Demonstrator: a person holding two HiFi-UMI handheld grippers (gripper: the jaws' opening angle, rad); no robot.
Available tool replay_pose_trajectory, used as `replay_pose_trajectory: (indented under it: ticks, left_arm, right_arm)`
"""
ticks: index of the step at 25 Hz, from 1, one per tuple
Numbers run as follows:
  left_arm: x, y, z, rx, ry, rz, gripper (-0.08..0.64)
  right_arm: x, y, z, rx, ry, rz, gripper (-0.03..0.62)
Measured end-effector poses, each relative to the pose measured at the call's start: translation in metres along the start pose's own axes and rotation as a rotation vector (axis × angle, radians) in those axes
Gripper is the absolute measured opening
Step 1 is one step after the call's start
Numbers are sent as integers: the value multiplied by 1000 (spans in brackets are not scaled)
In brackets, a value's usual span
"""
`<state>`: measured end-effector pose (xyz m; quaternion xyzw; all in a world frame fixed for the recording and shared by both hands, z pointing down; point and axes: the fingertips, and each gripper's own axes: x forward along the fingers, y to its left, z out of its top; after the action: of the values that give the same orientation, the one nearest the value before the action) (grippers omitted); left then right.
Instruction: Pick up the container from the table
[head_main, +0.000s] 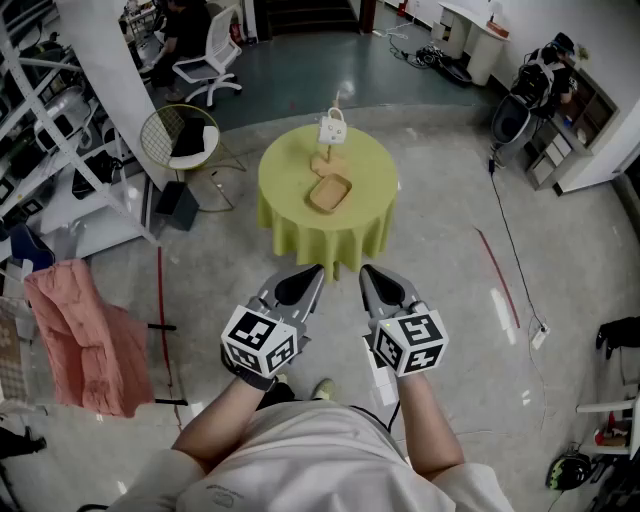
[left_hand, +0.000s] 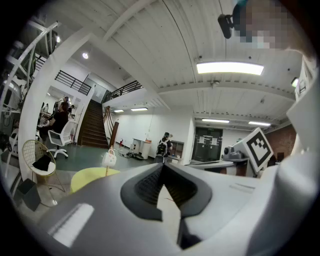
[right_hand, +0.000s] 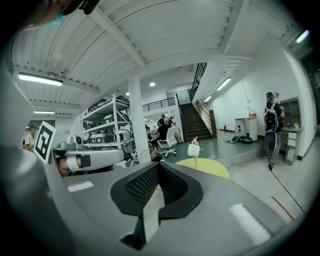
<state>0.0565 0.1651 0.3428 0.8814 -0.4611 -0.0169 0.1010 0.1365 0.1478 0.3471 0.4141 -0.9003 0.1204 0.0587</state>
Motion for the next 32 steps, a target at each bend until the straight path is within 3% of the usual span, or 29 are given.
replay_pose_trajectory:
  ticks: [17, 32]
  left_arm:
    - [3, -1, -9, -1, 15, 13, 6]
    - [37, 52, -14, -7, 13, -12, 6]
  right_arm:
    - [-2, -9, -13, 38, 15, -4, 11]
    - [50, -41, -23, 124, 47, -58, 11]
